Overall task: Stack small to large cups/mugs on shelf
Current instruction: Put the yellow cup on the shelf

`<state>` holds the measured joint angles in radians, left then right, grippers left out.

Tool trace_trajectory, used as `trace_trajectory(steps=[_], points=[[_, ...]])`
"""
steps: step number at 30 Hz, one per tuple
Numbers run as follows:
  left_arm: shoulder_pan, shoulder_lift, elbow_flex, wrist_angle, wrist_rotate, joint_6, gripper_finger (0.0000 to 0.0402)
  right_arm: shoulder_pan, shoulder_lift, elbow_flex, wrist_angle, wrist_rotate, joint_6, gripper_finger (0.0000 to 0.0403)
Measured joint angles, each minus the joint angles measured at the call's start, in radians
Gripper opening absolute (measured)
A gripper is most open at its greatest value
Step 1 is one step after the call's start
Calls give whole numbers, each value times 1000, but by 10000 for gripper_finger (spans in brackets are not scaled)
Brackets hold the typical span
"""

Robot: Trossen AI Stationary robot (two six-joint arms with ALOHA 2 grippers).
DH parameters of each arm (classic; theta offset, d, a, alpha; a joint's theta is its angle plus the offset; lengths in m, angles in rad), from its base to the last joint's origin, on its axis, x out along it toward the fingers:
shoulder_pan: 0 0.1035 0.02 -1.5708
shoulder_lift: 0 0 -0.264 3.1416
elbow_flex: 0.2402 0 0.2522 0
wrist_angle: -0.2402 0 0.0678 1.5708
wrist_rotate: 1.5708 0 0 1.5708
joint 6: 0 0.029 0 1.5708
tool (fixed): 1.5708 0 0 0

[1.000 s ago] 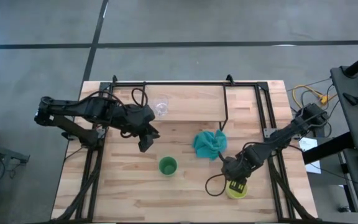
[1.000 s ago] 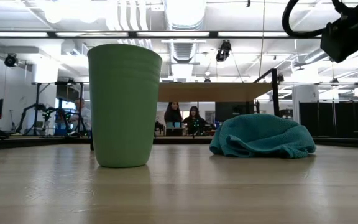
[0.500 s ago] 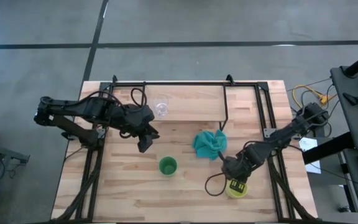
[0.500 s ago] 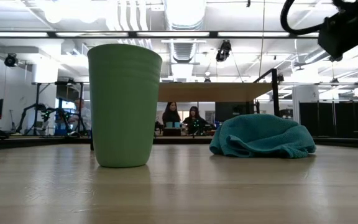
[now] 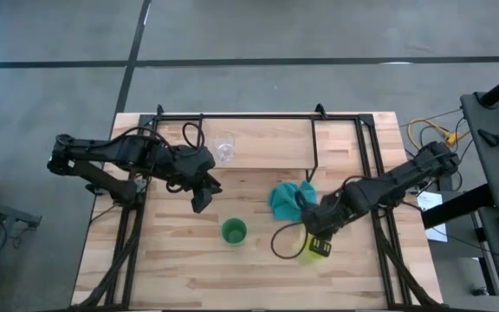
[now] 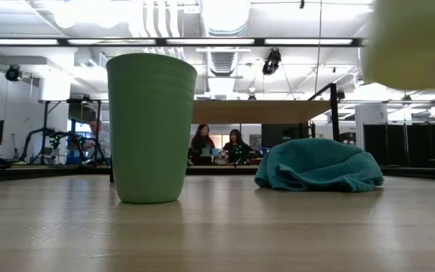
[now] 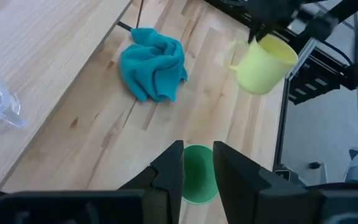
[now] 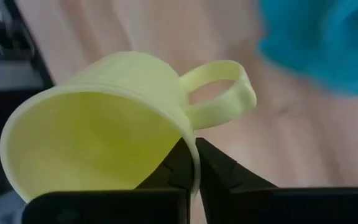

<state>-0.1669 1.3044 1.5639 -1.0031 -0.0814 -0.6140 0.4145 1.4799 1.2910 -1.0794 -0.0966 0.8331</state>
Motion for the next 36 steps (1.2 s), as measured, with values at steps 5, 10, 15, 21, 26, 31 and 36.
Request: trace_trajectory(steps=[5,10,15,21,26,31,36], points=[[0,-6,0,0,0,-1,72,-80,0,201,-156,225,-97,9],[0,-13,0,1,-1,-6,72,-178,0,359,-165,372,-201,9],[6,-13,0,2,-7,2,72,-293,26,449,-149,389,-351,9],[33,-12,0,59,-97,65,72,-431,91,514,-133,388,-481,9],[75,-12,0,111,-172,127,72,-497,192,605,-135,332,-586,9],[137,-11,0,105,-186,175,72,-528,315,756,-141,299,-678,9],[208,-11,0,105,-187,185,72,-545,432,913,-221,266,-747,9]])
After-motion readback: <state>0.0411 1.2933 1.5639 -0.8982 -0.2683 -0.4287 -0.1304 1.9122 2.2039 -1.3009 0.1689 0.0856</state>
